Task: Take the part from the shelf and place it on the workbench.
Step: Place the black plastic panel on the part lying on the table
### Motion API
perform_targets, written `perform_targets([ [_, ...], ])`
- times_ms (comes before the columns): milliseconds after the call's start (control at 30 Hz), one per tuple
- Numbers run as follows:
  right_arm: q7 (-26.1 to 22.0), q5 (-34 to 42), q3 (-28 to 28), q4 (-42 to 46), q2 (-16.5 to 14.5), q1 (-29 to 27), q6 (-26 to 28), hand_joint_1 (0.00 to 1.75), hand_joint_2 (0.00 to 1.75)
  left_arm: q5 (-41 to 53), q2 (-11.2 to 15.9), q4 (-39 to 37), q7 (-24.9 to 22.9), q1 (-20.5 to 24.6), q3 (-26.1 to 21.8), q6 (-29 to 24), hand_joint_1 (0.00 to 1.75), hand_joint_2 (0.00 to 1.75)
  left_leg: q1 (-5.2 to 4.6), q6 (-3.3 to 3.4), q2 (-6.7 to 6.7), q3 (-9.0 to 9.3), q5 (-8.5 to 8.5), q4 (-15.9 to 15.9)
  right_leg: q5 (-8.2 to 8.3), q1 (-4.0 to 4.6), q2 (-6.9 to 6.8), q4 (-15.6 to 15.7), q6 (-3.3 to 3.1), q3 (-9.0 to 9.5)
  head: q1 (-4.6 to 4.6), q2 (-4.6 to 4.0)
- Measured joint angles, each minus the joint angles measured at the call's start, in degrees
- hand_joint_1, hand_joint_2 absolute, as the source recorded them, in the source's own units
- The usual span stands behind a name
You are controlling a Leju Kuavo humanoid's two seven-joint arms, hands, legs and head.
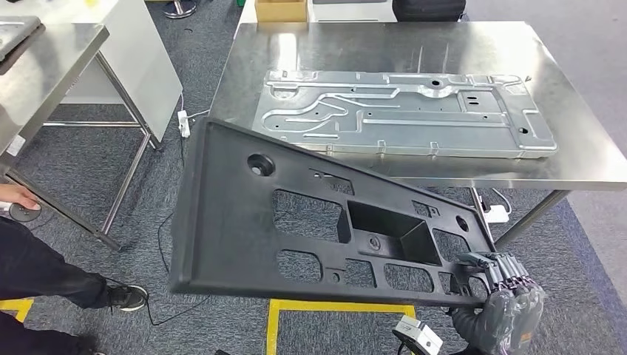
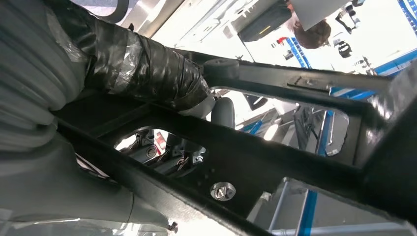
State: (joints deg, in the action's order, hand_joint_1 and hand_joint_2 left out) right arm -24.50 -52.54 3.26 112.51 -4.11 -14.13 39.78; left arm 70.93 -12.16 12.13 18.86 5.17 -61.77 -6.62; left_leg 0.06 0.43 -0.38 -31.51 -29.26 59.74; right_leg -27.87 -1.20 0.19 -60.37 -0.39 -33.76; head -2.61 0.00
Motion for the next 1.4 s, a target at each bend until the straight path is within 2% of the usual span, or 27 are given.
perform_targets([
  [67, -0.01, 0.00, 0.00, 0.00, -0.01, 0.03, 0.00, 1.75, 1.75, 0.00, 0.01, 0.00, -0.02, -0.01, 0.01, -0.01, 0.00, 1.75, 0.17, -0.50, 0.05, -2.36, -2.69, 5.08, -0.05, -0.06, -0.15, 0.20, -0.53, 0.31, 0.07, 0.00],
  [133, -0.02, 0.00, 0.00, -0.04, -0.02, 0.03, 0.00, 1.75, 1.75, 0.00, 0.01, 0.00, -0.02, -0.08, 0.01, -0.01, 0.00, 1.75, 0.29, -0.74, 0.06, -5.98, -5.13, 11.88, -0.20, 0.09, -0.25, 0.20, -0.85, 0.45, 0.11, 0.00],
  [167, -0.02, 0.00, 0.00, -0.08, -0.02, 0.03, 0.00, 1.75, 1.75, 0.00, 0.01, 0.00, -0.02, -0.14, 0.01, -0.02, 0.00, 1.75, 0.31, -0.74, 0.06, -7.12, -5.18, 13.66, -0.29, 0.18, -0.25, 0.20, -0.95, 0.57, 0.11, 0.00],
  [200, -0.03, 0.00, 0.00, -0.13, -0.02, 0.03, 0.00, 1.75, 1.75, 0.00, 0.01, 0.00, -0.02, -0.19, 0.00, -0.02, 0.00, 1.75, 0.31, -0.63, 0.06, -7.40, -4.26, 13.57, -0.39, 0.27, -0.21, 0.20, -1.01, 0.72, 0.11, 0.00],
  [267, -0.03, 0.00, 0.00, -0.20, -0.02, 0.02, 0.00, 1.75, 1.75, 0.00, 0.01, 0.00, -0.02, -0.22, -0.01, -0.03, 0.00, 1.75, 0.18, 0.02, 0.06, -5.31, -0.31, 7.99, -0.64, 0.46, -0.11, 0.21, -0.98, 1.18, 0.11, 0.00],
  [333, -0.03, 0.00, 0.00, -0.20, -0.02, 0.02, 0.00, 1.75, 1.75, -0.01, 0.05, 0.00, -0.02, -0.14, -0.01, -0.04, 0.00, 1.75, -0.18, 0.87, 0.07, -2.51, 2.22, 1.65, -0.87, 0.63, -0.06, 0.25, -0.71, 1.47, 0.09, 0.00],
  [367, -0.03, 0.00, 0.00, -0.20, -0.02, 0.01, 0.00, 1.75, 1.75, -0.01, 0.07, 0.00, -0.02, -0.09, 0.00, -0.05, 0.00, 1.75, -0.39, 1.16, 0.07, -1.81, 2.54, 0.01, -0.92, 0.62, -0.08, 0.29, -0.46, 1.49, 0.06, 0.00],
  [433, -0.03, 0.00, 0.00, -0.20, -0.02, 0.01, 0.00, 1.75, 1.75, -0.01, 0.10, 0.00, -0.02, -0.05, 0.01, -0.05, 0.00, 1.75, -0.60, 1.45, 0.05, -1.49, 2.47, -0.89, -0.88, 0.54, -0.10, 0.53, 0.20, 1.54, 0.08, 0.00],
  [500, -0.03, -0.01, 0.00, -0.19, -0.01, 0.02, 0.00, 1.75, 1.75, -0.01, 0.09, 0.00, -0.02, -0.16, -0.01, -0.05, 0.00, 1.75, -0.26, 1.87, 0.12, -0.96, 2.91, -1.83, -1.33, 0.53, -0.15, 0.09, 0.83, 1.53, 0.07, 0.00],
  [567, -0.03, -0.01, 0.00, -0.19, 0.01, 0.04, 0.00, 1.75, 1.75, -0.01, 0.08, 0.00, -0.02, -0.17, -0.02, -0.04, 0.00, 1.75, 0.05, 2.34, 0.24, -0.42, 3.26, -2.67, -3.65, 0.53, -0.16, -3.84, 1.23, -0.26, 0.02, 0.00],
  [633, -0.02, 0.00, 0.00, -0.26, 0.01, 0.02, 0.00, 1.75, 1.75, 0.00, 0.07, 0.00, -0.04, -0.11, -0.02, -0.03, 0.00, 1.75, -0.04, 2.60, 0.26, -0.34, 3.15, -2.72, -6.66, 0.40, -0.15, -10.67, 1.55, -3.91, 0.00, 0.00],
  [667, -0.01, 0.00, 0.00, -0.33, 0.01, 0.00, 0.00, 1.75, 1.75, -0.01, 0.07, 0.00, -0.07, -0.11, -0.02, -0.01, 0.00, 1.75, -0.06, 2.63, 0.26, -0.32, 3.04, -2.66, -7.32, 0.32, -0.16, -13.29, 1.72, -5.46, 0.00, 0.00],
  [700, 0.03, 0.00, -0.01, -0.40, 0.01, -0.01, 0.00, 1.75, 1.75, -0.01, 0.07, 0.00, -0.11, -0.13, -0.02, 0.02, 0.00, 1.75, -0.05, 2.62, 0.25, -0.28, 2.91, -2.57, -7.00, 0.23, -0.17, -14.28, 1.86, -6.28, 0.00, 0.00],
  [733, 0.10, 0.00, -0.01, -0.45, 0.02, 0.00, 0.00, 1.75, 1.75, -0.01, 0.07, 0.00, -0.15, -0.16, -0.02, 0.05, 0.00, 1.75, -0.02, 2.53, 0.22, -0.19, 2.72, -2.43, -5.58, 0.12, -0.17, -13.15, 1.96, -6.00, -0.01, 0.00],
  [800, 0.26, 0.02, -0.02, -0.50, 0.03, 0.08, 0.01, 1.75, 1.75, 0.00, 0.05, 0.00, -0.19, -0.21, -0.02, 0.11, 0.00, 1.75, 0.05, 2.16, 0.14, 0.01, 2.14, -1.89, -1.62, -0.11, -0.19, -6.39, 2.02, -2.99, -0.01, 0.00],
  [833, 0.31, 0.03, -0.02, -0.53, 0.03, 0.14, 0.01, 1.75, 1.75, 0.01, 0.05, 0.00, -0.19, -0.19, -0.02, 0.13, 0.00, 1.75, -0.03, 1.84, 0.07, -0.01, 1.77, -1.45, -0.32, -0.10, -0.17, -3.12, 1.88, -1.53, 0.00, 0.00],
  [867, 0.34, 0.05, -0.02, -0.56, 0.03, 0.19, 0.01, 1.75, 1.75, 0.02, 0.05, 0.00, -0.19, -0.16, -0.02, 0.13, 0.00, 1.75, -0.13, 1.53, 0.03, -0.07, 1.49, -1.15, 0.20, -0.07, -0.13, -1.11, 1.65, -0.65, 0.02, 0.00],
  [967, 0.47, 0.08, -0.02, -0.63, 0.07, 0.26, 0.00, 1.75, 1.75, 0.03, 0.06, 0.00, -0.19, -0.11, -0.02, 0.13, 0.00, 1.75, -0.29, 0.65, 0.00, -0.10, 1.04, -1.00, -0.02, 0.08, 0.06, -0.27, 0.63, -0.30, 0.06, 0.00],
  [1033, 0.52, 0.08, -0.02, -0.62, 0.07, 0.35, 0.00, 1.75, 1.75, 0.05, 0.07, 0.00, -0.17, -0.08, -0.01, 0.13, 0.00, 1.75, -0.14, 0.00, 0.04, -0.49, -0.09, 0.46, -0.07, -0.04, 0.02, 0.03, -0.05, 0.14, 0.08, 0.00],
  [1100, 0.62, 0.07, -0.02, -0.63, 0.08, 0.47, 0.00, 1.75, 1.75, 0.12, 0.07, 0.00, -0.16, -0.07, 0.00, 0.14, 0.00, 1.75, 0.09, -0.53, 0.07, -3.09, -3.03, 6.13, -0.19, -0.10, -0.12, 0.21, -0.55, 0.53, 0.10, 0.00],
  [1167, 0.72, 0.05, -0.02, -0.67, 0.09, 0.57, 0.00, 1.75, 1.75, 0.21, 0.07, 0.00, -0.18, -0.14, 0.01, 0.15, 0.00, 1.75, 0.21, -0.79, 0.08, -7.17, -5.65, 13.53, -0.40, 0.02, -0.19, 0.20, -0.80, 0.70, 0.10, 0.00],
  [1200, 0.74, 0.05, -0.02, -0.71, 0.10, 0.61, 0.00, 1.75, 1.75, 0.24, 0.07, 0.00, -0.19, -0.20, 0.01, 0.16, 0.00, 1.75, 0.23, -0.79, 0.08, -8.42, -5.56, 15.31, -0.54, 0.07, -0.17, 0.20, -0.85, 0.83, 0.10, 0.00],
  [1233, 0.76, 0.04, -0.02, -0.74, 0.12, 0.64, 0.00, 1.75, 1.75, 0.27, 0.08, 0.00, -0.19, -0.25, 0.01, 0.17, 0.00, 1.75, 0.23, -0.68, 0.08, -8.66, -4.34, 14.94, -0.69, 0.10, -0.12, 0.19, -0.85, 1.03, 0.10, 0.00],
  [1300, 0.86, 0.04, -0.02, -0.78, 0.18, 0.73, 0.00, 1.75, 1.75, 0.35, 0.09, 0.00, -0.19, -0.29, 0.01, 0.19, 0.00, 1.75, 0.16, -0.11, 0.07, -6.09, 0.37, 8.09, -1.10, 0.16, -0.03, 0.22, -0.72, 1.69, 0.10, 0.00],
  [1333, 0.94, 0.04, -0.02, -0.78, 0.22, 0.83, 0.00, 1.75, 1.75, 0.39, 0.10, 0.00, -0.19, -0.26, 0.01, 0.20, 0.00, 1.75, 0.03, 0.26, 0.07, -4.47, 2.02, 4.30, -1.33, 0.27, -0.01, 0.22, -0.56, 1.96, 0.09, 0.00],
  [1367, 1.03, 0.04, -0.02, -0.78, 0.27, 0.98, 0.00, 1.75, 1.75, 0.42, 0.11, 0.00, -0.19, -0.20, 0.01, 0.21, 0.00, 1.75, -0.13, 0.58, 0.07, -3.18, 2.95, 1.43, -1.51, 0.33, 0.02, 0.24, -0.33, 2.12, 0.09, 0.00],
  [1400, 1.13, 0.04, -0.02, -0.78, 0.32, 1.12, 0.00, 1.75, 1.75, 0.42, 0.13, 0.00, -0.19, -0.13, 0.01, 0.22, 0.00, 1.75, -0.29, 0.81, 0.07, -2.54, 3.04, 0.01, -1.63, 0.35, 0.03, 0.30, -0.05, 2.17, 0.08, 0.00],
])
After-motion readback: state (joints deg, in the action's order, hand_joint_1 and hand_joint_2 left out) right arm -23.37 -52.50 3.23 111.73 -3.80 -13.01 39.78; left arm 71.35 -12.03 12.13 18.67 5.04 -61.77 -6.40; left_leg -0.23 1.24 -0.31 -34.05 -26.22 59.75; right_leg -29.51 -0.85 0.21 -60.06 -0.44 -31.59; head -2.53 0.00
